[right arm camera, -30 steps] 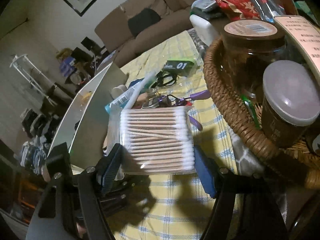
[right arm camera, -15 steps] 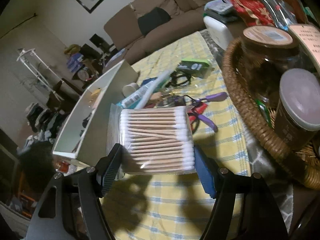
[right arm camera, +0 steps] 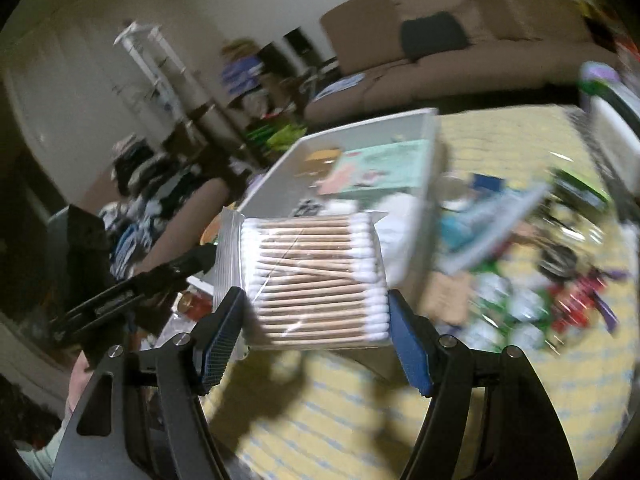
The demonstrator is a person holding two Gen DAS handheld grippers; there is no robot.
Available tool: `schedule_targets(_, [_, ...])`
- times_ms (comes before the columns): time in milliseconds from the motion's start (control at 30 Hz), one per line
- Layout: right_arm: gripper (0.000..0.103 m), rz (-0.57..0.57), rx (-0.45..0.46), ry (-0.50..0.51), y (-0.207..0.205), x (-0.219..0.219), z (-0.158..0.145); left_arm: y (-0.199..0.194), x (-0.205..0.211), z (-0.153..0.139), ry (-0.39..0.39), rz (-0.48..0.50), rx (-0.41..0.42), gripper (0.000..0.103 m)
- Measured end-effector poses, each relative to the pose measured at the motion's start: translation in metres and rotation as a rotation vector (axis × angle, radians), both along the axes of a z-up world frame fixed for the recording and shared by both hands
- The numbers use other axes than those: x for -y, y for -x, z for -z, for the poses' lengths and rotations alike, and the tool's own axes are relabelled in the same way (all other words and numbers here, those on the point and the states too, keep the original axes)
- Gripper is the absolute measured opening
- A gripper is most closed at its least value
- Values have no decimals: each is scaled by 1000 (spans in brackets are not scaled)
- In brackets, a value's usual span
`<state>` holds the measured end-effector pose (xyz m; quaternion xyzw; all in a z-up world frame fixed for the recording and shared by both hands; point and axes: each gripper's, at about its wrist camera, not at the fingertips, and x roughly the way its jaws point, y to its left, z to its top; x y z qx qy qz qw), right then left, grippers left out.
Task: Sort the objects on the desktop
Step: 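Drop the green sachet into the tray with the left gripper while the right places the swabs there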
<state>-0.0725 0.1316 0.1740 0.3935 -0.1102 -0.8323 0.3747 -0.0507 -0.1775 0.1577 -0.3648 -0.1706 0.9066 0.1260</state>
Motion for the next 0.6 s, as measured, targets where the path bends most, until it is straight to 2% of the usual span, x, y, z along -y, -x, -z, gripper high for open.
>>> schedule_targets(167, [72,-62,62,-8,33,86,8,21,48,20,24,-60,39,20])
schedule_targets(300, [72,-85,102,-117,62,151,28,33,74,30,-33,-95,41,20])
schedule_targets(433, [72,-112,144,-204,76,196,51,34,105,26,-80,-131,16,20])
schedule_targets(600, [74,-106,237,-215,79,232,81,38,129,17,-77,-141,1,20])
